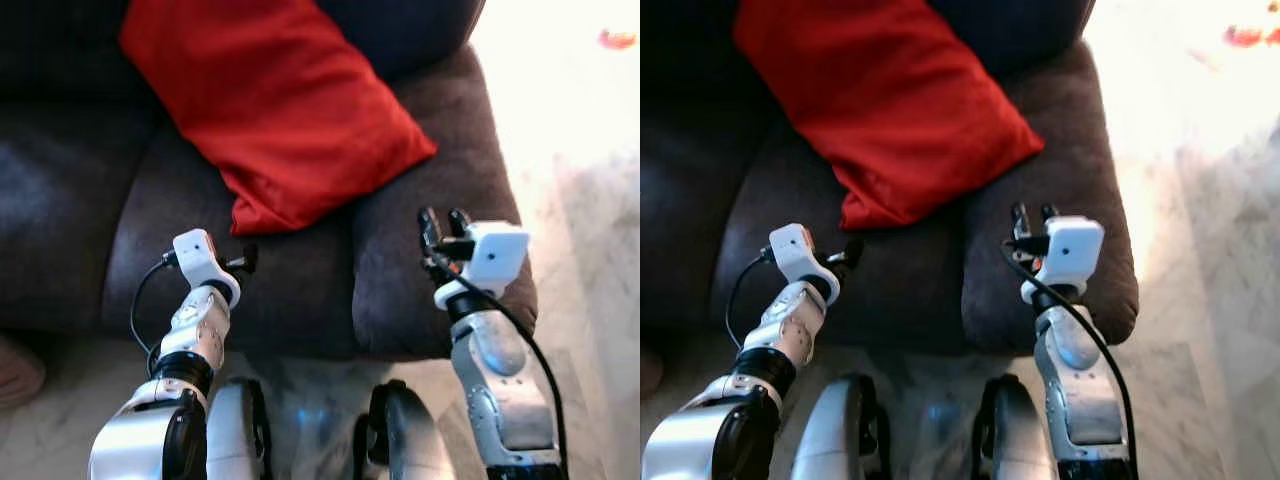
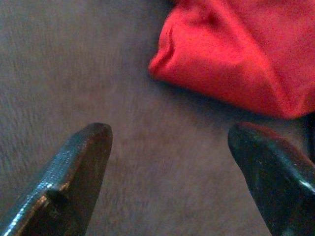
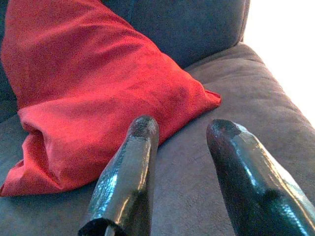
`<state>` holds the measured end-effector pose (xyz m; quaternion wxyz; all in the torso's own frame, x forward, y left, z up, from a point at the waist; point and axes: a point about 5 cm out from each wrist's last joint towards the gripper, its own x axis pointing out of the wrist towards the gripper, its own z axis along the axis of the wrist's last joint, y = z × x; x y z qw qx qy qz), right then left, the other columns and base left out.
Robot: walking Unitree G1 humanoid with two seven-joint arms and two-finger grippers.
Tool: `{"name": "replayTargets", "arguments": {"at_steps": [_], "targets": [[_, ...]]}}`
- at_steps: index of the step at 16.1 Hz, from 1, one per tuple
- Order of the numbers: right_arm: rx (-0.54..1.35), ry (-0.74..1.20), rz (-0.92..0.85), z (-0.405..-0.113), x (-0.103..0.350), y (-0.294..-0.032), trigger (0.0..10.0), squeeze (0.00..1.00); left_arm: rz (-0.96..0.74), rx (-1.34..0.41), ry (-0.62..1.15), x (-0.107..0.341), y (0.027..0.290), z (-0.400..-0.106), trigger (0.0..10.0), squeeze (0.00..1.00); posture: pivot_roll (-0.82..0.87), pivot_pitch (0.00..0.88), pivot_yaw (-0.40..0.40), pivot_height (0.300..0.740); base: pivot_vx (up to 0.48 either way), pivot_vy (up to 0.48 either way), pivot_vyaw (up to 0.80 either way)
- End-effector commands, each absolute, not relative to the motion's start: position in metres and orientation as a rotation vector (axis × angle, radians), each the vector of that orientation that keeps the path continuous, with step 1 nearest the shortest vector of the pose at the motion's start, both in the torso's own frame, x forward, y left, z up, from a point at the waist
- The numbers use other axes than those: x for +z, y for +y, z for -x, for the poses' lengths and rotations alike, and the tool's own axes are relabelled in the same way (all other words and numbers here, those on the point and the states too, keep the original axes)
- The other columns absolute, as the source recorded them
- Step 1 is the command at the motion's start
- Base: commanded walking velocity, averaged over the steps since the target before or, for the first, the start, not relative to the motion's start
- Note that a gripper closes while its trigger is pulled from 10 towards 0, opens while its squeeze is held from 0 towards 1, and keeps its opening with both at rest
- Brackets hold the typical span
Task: Move the pillow to the sofa from floor
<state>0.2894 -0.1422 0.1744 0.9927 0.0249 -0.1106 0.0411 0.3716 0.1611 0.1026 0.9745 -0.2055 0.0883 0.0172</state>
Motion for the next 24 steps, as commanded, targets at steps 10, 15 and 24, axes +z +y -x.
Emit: {"name": "replayTargets", "arguments": {"at_steps": [10,15,24], "targets": [[0.108,-0.325,-0.107,-0.26,0.236,-0.134,10.0,0.0,0.585,-0.025,0.029,0.131,0.146,-0.387,10.0,1.0,-0.11,0.482,-0.022,0.631,0.0,0.0,0.0],[0.105,-0.304,-0.099,-0.248,0.243,-0.137,10.0,0.0,0.601,0.029,0.003,0.14,0.145,-0.392,10.0,0.0,-0.16,0.507,-0.042,0.631,0.0,0.0,0.0],[0.109,-0.281,-0.086,-0.235,0.25,-0.139,10.0,0.0,0.649,0.105,0.004,0.156,0.155,-0.401,10.0,0.0,-0.21,0.53,-0.059,0.631,0.0,0.0,0.0]]}}
